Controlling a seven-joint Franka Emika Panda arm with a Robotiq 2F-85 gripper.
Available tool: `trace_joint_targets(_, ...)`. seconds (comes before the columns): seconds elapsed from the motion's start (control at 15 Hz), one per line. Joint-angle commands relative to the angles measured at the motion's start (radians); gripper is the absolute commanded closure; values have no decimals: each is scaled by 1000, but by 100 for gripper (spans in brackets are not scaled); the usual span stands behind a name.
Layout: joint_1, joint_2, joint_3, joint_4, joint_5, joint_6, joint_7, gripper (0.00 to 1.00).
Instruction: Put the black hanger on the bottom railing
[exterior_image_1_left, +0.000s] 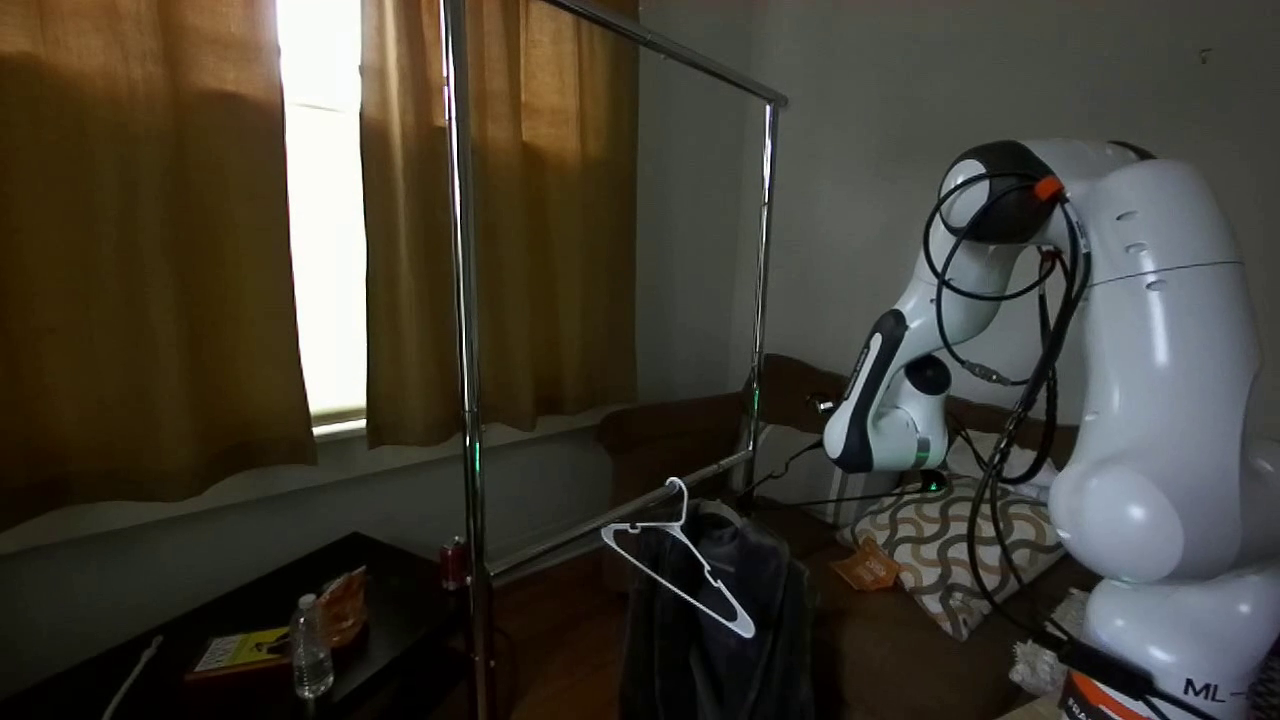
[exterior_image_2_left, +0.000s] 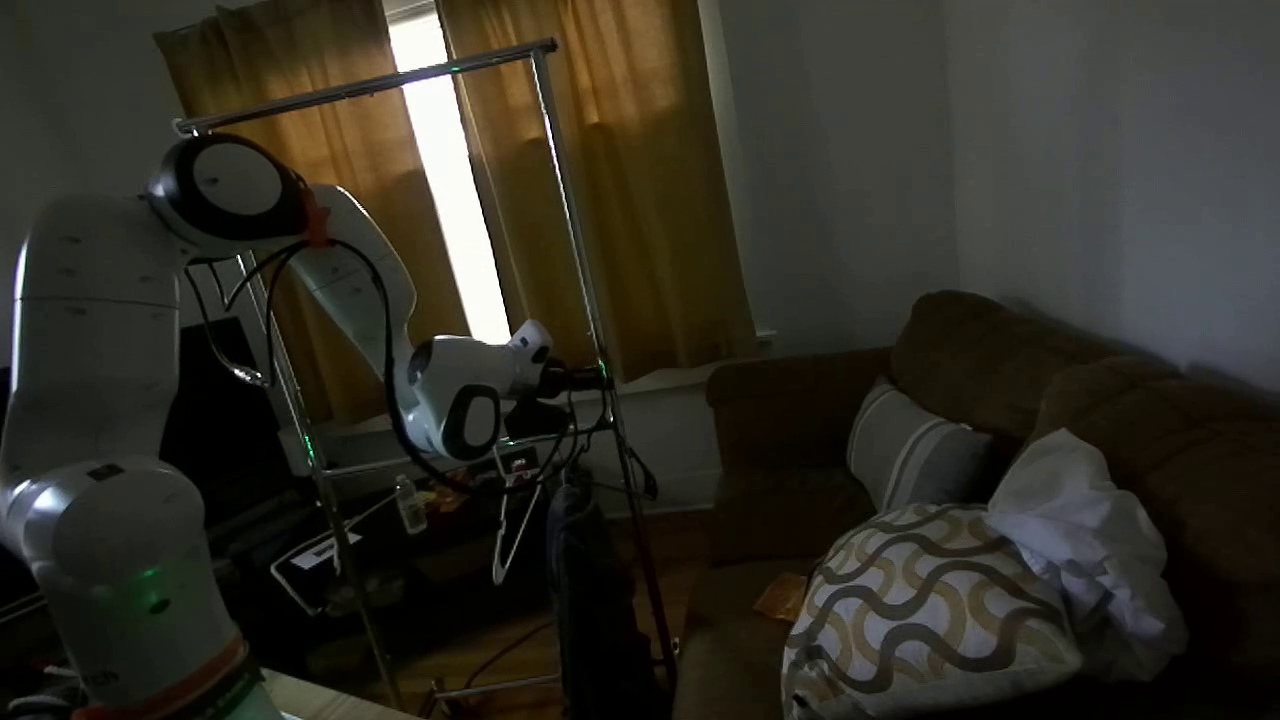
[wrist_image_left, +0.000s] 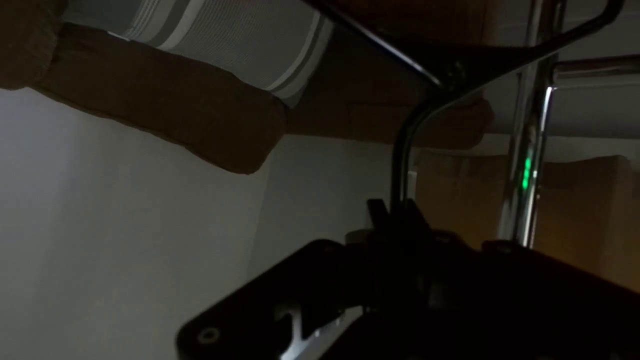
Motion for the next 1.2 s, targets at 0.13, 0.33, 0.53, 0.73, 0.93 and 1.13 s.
trace_joint_targets(0.13, -13, -45, 23, -47, -105, -26, 63, 98)
trace_joint_targets(0.33, -20, -49, 28, -51, -137, -27, 79, 98)
trace_joint_targets(0.53, -23, -61, 10, -61, -130, 5, 49, 98)
trace_joint_targets(0.73, -34, -86, -5, -75, -120, 9, 42, 98)
trace_joint_targets(0.93, -42, -108, -10, -95, -123, -10, 45, 98)
trace_joint_targets(1.13, -37, -118, -5, -112, -118, -45, 41, 98)
